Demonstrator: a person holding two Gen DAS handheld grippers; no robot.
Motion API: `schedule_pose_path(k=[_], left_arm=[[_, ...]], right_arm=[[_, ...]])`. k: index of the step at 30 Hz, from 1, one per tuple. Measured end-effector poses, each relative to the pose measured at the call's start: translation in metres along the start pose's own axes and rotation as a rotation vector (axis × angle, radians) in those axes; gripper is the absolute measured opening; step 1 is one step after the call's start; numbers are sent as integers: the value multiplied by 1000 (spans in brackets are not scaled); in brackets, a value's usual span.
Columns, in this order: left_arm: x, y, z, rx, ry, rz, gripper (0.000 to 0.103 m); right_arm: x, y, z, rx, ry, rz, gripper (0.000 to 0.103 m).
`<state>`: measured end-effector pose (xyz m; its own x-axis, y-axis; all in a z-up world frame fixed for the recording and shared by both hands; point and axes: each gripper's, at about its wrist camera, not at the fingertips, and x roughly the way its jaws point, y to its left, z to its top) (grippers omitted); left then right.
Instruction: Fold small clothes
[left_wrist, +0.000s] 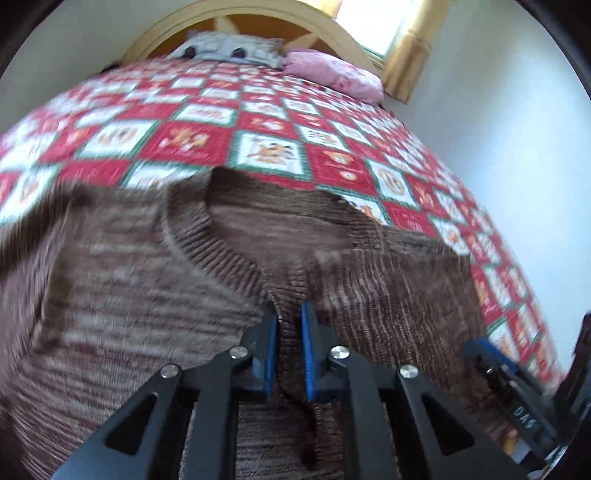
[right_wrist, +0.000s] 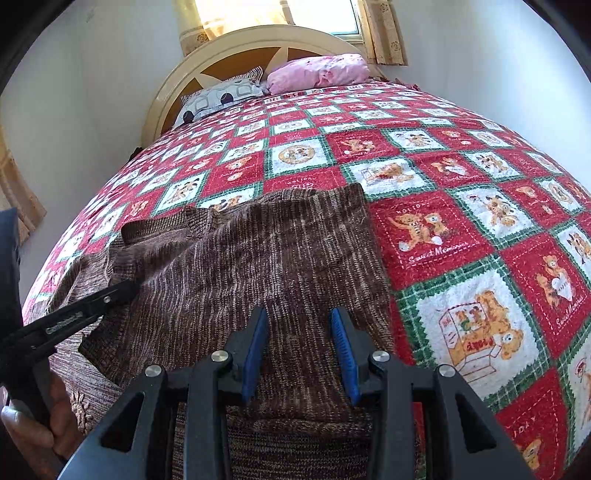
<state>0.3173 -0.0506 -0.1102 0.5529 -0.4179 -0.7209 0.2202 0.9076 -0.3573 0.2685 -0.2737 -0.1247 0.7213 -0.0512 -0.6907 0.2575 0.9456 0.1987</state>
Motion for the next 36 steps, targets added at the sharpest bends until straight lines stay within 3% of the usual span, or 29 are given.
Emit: schedule_pose_path(k=[4,7,9,11,14,20,26,31,33,36], left_arm=[[-4,-3,-3,5,1,68,14],[-10,-12,-10,67,3,142,23],[-22,-14,-15,82,6,175,57],[-43,-5,-22,78,-31,200,81],[-72,20,-30,46,-97,234,93],[-137,120,-35,-141,-194,426,94],[-194,225,-42,-438,-317,585,94],[-197,288,-49,-650,-324,571,91],[-190,301,-49,-695,-320,540,77],[-180,309,-47,-713,-319,537,75]], right_arm=[[0,1,-1,-9,0,-10,38],[0,3,-1,-14,1,-15,38],[0,3,-1,-16,0,-17,38],[-2,3,-1,-19,-13,-18,38],[-1,3,-2,-19,-13,-17,38],[-2,6,-2,-29,-6,-27,38],[-1,8,-2,-40,-2,-36,40],[1,10,-2,-49,0,-46,41],[1,10,-2,-49,0,-46,41],[1,10,-2,-51,0,-48,41]])
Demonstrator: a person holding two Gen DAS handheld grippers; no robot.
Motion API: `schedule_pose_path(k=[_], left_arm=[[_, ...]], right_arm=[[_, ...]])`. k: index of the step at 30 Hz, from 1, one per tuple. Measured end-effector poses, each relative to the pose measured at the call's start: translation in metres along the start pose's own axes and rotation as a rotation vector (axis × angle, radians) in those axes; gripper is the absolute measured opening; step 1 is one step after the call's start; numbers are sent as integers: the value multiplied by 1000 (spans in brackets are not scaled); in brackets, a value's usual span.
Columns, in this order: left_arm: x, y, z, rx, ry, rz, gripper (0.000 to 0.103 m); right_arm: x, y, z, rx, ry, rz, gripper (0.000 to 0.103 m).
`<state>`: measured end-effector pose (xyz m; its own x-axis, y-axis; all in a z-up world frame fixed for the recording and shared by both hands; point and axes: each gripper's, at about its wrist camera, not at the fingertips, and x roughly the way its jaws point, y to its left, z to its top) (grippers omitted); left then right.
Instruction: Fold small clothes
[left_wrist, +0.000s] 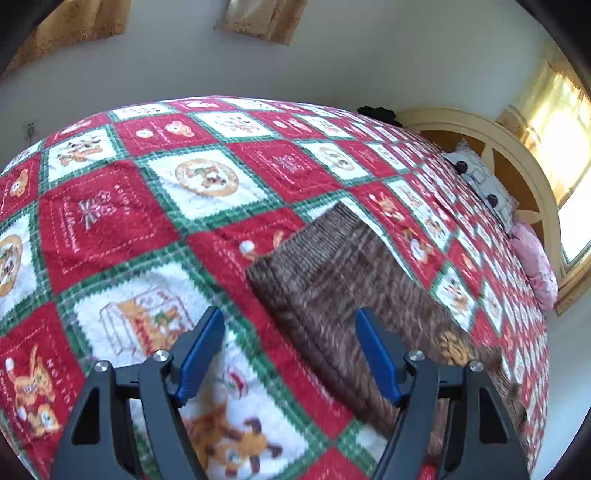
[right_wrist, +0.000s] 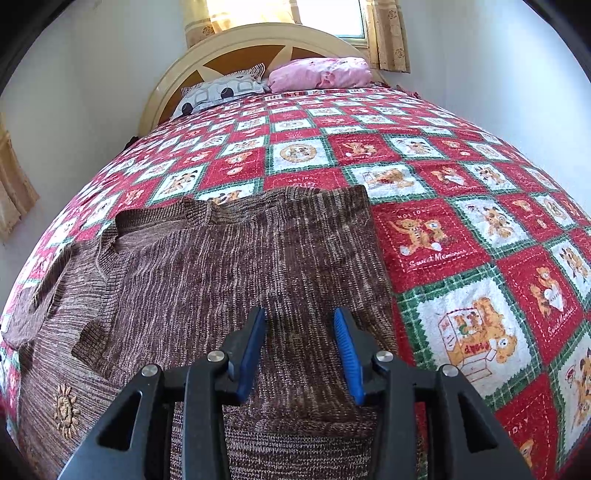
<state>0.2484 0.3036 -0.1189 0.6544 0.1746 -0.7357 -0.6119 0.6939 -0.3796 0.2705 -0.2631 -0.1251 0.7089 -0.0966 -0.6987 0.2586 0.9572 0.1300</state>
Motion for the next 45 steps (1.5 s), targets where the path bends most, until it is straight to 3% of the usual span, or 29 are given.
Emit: schedule_pose_path(k=[4,9,11,12,18,23,29,33,40,45], left_arm=[[6,-9,-1,34,-14,17,71],[6,-5,1,49,-20,42,47],[7,-3,4,46,-15,36,18],[8,0,7,34,0,4,11],[-1,-17,12,80,-13,-32,10],[-30,-74,0,213,-68,-121,10],[-77,-162,-57,436,-93,-323,10],[-89,-206,-113,560,-43,-415,10],[-83,-239,-191,721,62,-441,10],[-71,-238,-210,762,143,-404,12]], right_arm=[[0,0,0,-1,0,0,41],[0,0,0,0,0,1,42],[0,0,0,-1,0,1,42],[0,0,0,-1,0,1,42],[0,0,0,0,0,1,42],[0,0,0,-1,0,1,42],[0,-1,0,0,0,2,42],[0,-1,0,0,0,3,42],[1,-1,0,-1,0,2,42],[1,0,0,-1,0,2,42]])
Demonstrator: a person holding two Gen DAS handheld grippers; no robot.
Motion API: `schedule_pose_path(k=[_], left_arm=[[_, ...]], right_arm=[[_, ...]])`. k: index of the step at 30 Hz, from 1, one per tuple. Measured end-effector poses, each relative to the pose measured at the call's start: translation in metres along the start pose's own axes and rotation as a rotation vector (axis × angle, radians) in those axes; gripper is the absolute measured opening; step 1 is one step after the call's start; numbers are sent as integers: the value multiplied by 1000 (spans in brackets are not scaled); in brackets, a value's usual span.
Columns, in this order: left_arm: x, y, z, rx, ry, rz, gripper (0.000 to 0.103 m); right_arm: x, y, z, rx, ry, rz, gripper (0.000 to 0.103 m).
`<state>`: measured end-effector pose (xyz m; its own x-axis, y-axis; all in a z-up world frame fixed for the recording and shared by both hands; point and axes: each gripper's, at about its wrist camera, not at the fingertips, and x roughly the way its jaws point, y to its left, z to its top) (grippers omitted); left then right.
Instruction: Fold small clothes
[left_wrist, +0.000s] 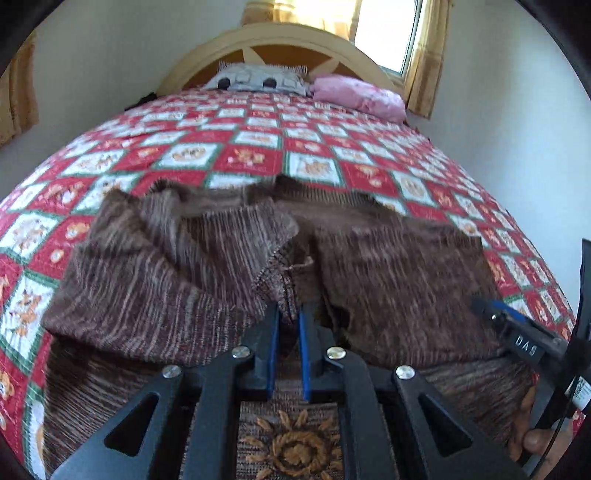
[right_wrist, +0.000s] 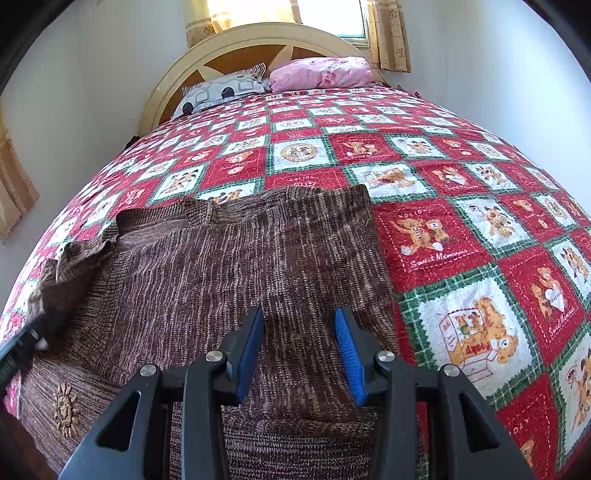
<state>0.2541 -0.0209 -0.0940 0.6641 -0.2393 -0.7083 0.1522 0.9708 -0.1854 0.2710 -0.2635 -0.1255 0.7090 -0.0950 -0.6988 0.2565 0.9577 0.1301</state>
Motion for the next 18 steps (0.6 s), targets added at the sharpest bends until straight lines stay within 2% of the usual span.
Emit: schedule_pose_path(k=[2,4,6,7,8,9,10,11,13,15,18], left_arm=[[2,4,-1,-17,33,-27,15],[-3,8,-6,-17,53,-53,26],[-15,13,-11,-11,56,-42,51],[-24,18,-14,-9,39,-27,58],[-33,23,-18,-10,11,-16,69],[-44,30,-21,-16,-25,0,74],[-52,37,-25,-24,-54,24,74],[-56,45,-27,-33,-70,47,74],[-60,60,-30,-62,-91,103,74],[-55,75,-35,-120,-77,139,74],[-48,98,-41,-250,-42,118,74]], right_arm=[[0,0,0,0,0,1,43],[0,0,0,-4,1,8,47],[-1,3,1,-17,-1,15,54],[-3,5,1,-22,-5,7,54],[-9,7,3,-24,-20,8,54],[-14,10,4,-23,-35,32,54],[-20,13,7,-16,-54,85,54],[-26,20,12,-5,-68,176,54],[-27,41,21,-22,-48,265,54],[-15,76,33,-74,-3,329,54],[9,119,41,-148,44,363,54]])
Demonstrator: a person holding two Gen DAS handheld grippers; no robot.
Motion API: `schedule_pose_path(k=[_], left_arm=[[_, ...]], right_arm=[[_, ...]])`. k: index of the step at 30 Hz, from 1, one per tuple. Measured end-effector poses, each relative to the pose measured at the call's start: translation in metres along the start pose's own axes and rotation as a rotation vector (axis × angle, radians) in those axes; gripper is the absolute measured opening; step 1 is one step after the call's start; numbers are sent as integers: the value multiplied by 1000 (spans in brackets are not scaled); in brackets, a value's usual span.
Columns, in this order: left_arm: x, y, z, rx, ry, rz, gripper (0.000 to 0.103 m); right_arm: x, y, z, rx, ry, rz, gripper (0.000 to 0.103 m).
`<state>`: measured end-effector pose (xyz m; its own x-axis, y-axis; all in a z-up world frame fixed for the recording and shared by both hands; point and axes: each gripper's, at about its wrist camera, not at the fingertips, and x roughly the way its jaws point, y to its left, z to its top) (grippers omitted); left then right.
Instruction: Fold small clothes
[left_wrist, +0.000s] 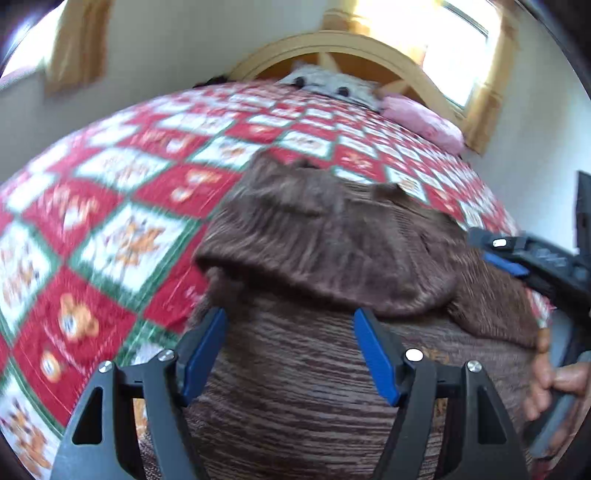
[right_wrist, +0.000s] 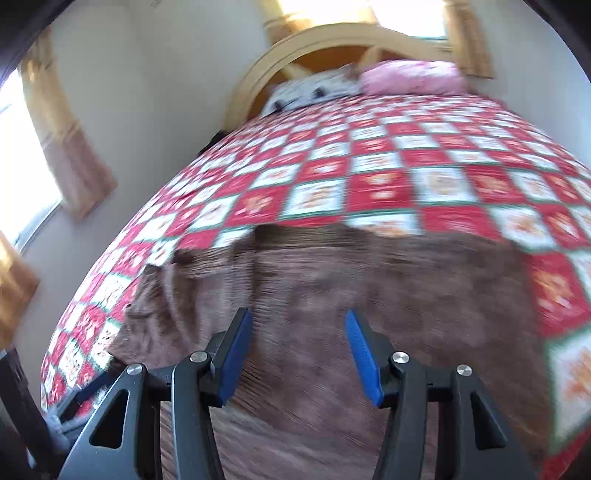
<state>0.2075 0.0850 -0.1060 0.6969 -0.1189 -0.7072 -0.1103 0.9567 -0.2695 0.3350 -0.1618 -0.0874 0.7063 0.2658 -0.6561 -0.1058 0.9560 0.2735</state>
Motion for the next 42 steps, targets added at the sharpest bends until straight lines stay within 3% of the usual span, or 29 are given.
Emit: schedule_pose_path(k=[4,8,11,14,22,27,30,33,34,36,39,42], left_arm=[[2,18,-1,-109,-17,-56,74],[3,15,-3,-117,-29,-58,74],[3,15,-3,-122,-29,-65,75],[1,21,-4,-140,-34,-84,75],[0,27,-2,-169,-38,-103,75],[1,28,-1,-168,-38,-100,75],[1,29,0,-161,-37,-91,76],[1,30,0,-172,-41,-96,76],[2,31,-1,-176,-41,-99,76],[2,30,0,-172,-40,-95,76],[2,31,0,-165,-40,-88,76],[2,32,-1,-170,-41,-95,76]], right_arm=[[54,28,13,-47,84,-16,54],[87,45,15,-88,134,-56,54],[92,56,13,-152,130,-96,21],[83,63,11,-188,100,-102,9],[13,63,20,-219,-88,-165,9],[15,43,18,-228,-78,-291,9],[29,27,13,-179,-23,-285,9],[40,24,3,-215,-6,-384,9],[39,21,2,-195,-11,-383,9],[25,11,5,-94,-32,-228,9],[7,8,11,-31,-53,-65,9],[-2,15,20,-20,-49,13,9]])
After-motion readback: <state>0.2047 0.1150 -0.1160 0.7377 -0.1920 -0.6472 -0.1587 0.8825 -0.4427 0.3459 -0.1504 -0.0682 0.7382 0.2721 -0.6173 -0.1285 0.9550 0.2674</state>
